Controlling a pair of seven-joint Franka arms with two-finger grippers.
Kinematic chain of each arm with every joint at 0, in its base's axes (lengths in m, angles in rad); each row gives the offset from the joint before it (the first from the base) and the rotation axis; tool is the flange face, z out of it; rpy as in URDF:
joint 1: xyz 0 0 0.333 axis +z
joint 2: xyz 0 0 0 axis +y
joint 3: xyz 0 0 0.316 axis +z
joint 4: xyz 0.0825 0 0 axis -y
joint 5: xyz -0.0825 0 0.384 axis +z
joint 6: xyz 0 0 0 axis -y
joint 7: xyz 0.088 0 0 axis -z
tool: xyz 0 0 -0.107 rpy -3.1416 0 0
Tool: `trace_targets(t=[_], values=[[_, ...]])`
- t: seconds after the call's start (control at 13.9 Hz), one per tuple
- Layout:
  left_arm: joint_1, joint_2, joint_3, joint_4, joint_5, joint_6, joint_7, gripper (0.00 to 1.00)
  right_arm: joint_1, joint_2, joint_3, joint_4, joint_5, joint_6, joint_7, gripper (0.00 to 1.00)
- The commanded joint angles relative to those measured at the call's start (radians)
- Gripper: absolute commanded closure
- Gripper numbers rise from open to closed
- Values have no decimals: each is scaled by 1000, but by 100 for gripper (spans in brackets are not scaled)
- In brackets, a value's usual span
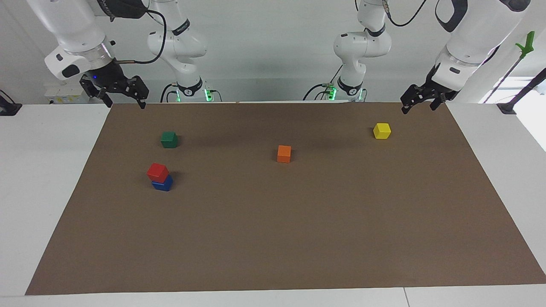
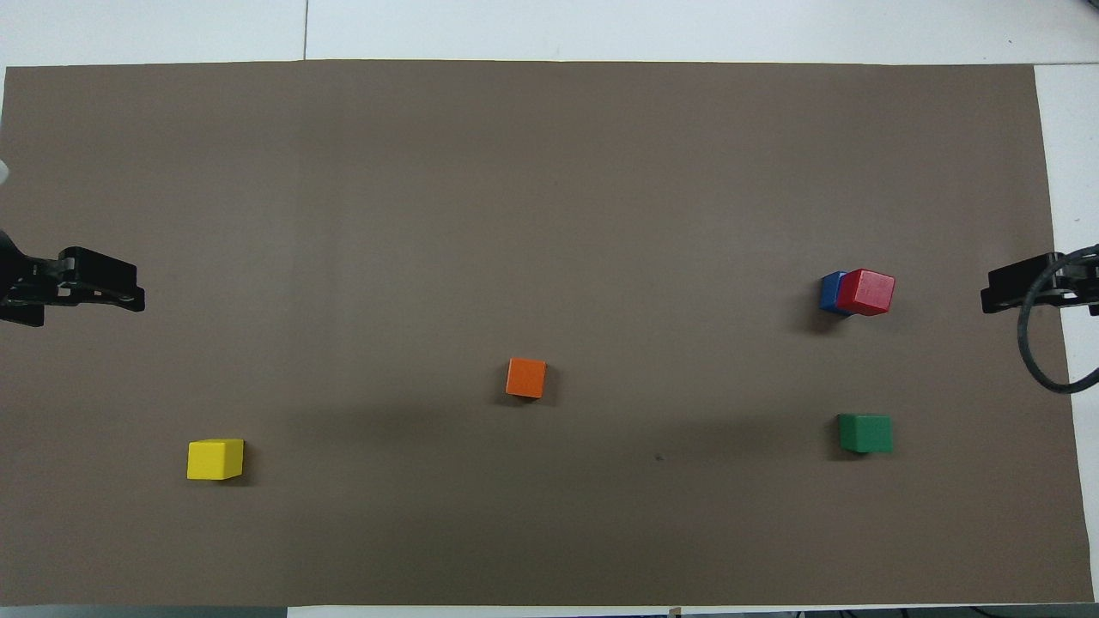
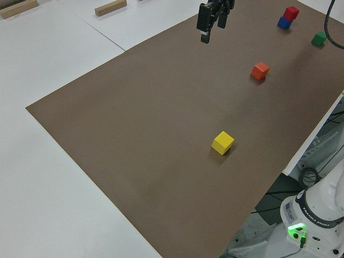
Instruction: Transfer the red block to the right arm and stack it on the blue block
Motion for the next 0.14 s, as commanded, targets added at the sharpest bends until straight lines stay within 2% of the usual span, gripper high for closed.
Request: trace_targets(t=[0.0,0.07], values=[[11,-25,-4,-26,8,-1,8,0,-18,9,6,15,2,4,-29,0],[11,-25,-4,-26,8,-1,8,0,-18,9,6,15,2,4,-29,0]])
